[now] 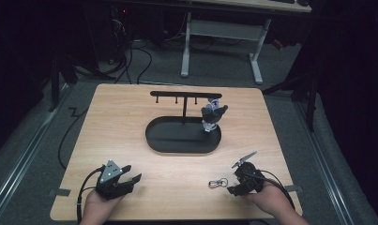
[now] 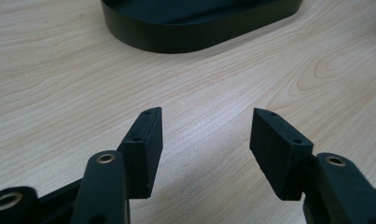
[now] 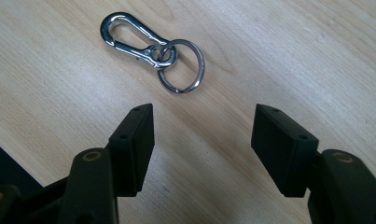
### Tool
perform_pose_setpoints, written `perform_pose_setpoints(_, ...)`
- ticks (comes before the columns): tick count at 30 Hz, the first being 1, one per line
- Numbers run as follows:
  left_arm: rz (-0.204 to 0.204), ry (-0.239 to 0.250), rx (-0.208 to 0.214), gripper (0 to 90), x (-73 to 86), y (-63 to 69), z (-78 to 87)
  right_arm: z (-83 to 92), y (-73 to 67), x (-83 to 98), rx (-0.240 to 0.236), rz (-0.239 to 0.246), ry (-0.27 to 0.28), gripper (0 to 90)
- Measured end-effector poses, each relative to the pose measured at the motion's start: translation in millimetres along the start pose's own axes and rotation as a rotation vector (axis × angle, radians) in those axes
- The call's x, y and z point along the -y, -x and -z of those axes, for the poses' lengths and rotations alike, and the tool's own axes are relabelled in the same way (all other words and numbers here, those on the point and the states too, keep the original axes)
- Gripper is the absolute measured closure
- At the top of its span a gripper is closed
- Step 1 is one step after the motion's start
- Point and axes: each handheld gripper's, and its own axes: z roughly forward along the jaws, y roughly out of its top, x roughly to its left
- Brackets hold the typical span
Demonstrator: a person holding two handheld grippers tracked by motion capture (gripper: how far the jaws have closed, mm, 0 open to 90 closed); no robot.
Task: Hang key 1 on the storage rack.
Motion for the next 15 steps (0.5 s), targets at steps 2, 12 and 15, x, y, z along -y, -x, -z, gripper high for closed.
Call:
perform_pose_setpoints(2,-0.005,-0.006,0.002,44.4,0.1,0.2,-0.5,-0.4,-0.3,-4.1,0.002,0.026,-0.016,44.0)
perform_pose_setpoints(12,-0.023,-0.014,0.003,44.2,1.3,2.8,-2.2,-8.3,5.3,-21.1,-0.051,0.054,-0.080,52.6)
perform_pose_setpoints(15,-0.027,-0.024,0.000,44.2,2.1,1.9,-3.6,-10.0,5.7,-26.5,-0.062,0.054,-0.086,52.8)
